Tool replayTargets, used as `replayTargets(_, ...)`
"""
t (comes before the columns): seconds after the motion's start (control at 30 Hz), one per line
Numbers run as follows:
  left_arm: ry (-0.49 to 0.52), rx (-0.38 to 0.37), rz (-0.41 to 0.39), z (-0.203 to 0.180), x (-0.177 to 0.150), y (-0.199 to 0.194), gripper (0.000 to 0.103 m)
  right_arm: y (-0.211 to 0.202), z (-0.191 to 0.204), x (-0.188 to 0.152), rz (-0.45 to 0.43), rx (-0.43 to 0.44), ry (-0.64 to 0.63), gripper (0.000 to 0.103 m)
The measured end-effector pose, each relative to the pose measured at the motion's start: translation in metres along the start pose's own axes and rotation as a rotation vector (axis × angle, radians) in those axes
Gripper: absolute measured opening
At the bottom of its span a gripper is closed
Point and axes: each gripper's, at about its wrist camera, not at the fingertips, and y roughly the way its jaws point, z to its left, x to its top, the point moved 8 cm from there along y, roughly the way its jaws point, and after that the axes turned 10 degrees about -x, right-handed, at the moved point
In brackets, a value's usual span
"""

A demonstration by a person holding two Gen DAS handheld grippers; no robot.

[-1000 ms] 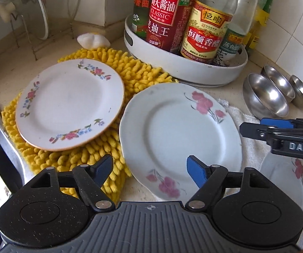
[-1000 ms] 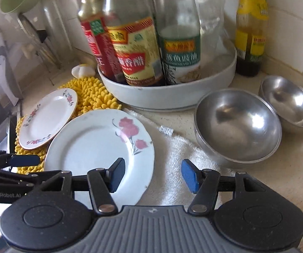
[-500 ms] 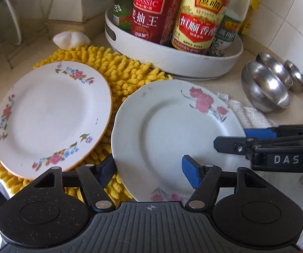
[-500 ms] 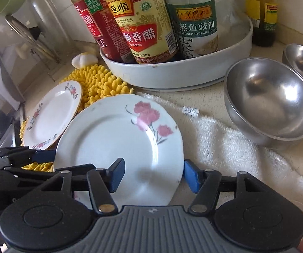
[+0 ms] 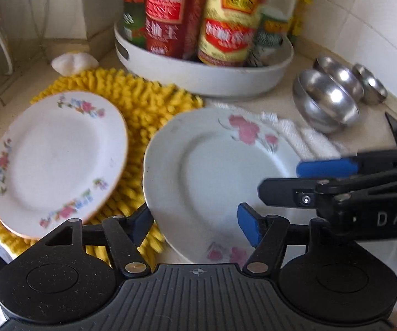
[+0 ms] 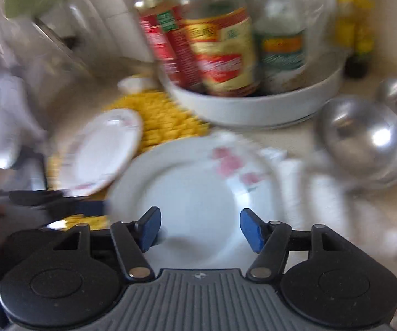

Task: Organize plates and bowls

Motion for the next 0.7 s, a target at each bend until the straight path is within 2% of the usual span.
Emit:
replayTargets(0.07, -0.002, 0.028, 0.007, 0.006, -0.004, 0.005, 0.069, 0.006, -0.015, 0.001, 0.003, -0.021, 0.044, 0.076)
replayTargets(0.2, -0.028, 0.007, -0.013, 0.015, -0.002, 0.001, 0.072, 0.024, -0.034, -0.005, 0.056, -0.037, 0.110, 0.076)
replayTargets(0.3, -0.009, 0.018, -0.019, 0.014, 0.003, 0.005, 0.073, 0.030, -0.033, -0.009, 0.063, -0.016, 0.114, 0.079)
replayTargets(0.37, 0.003, 0.019, -0.008, 0.012, 0.004, 0.011, 0.076, 0.035, -0.024, -0.009, 0.065, 0.035, 0.104, 0.081)
replayTargets(0.47, 0.044, 0.032, -0.003, 0.007, 0.006, 0.016, 0.082, 0.037, -0.021, -0.009, 0.062, 0.028, 0.093, 0.082)
replayTargets(0.7, 0.075, 0.032, -0.011, 0.006, 0.011, 0.020, 0.084, 0.034, -0.024, -0.010, 0.045, 0.046, 0.128, 0.082)
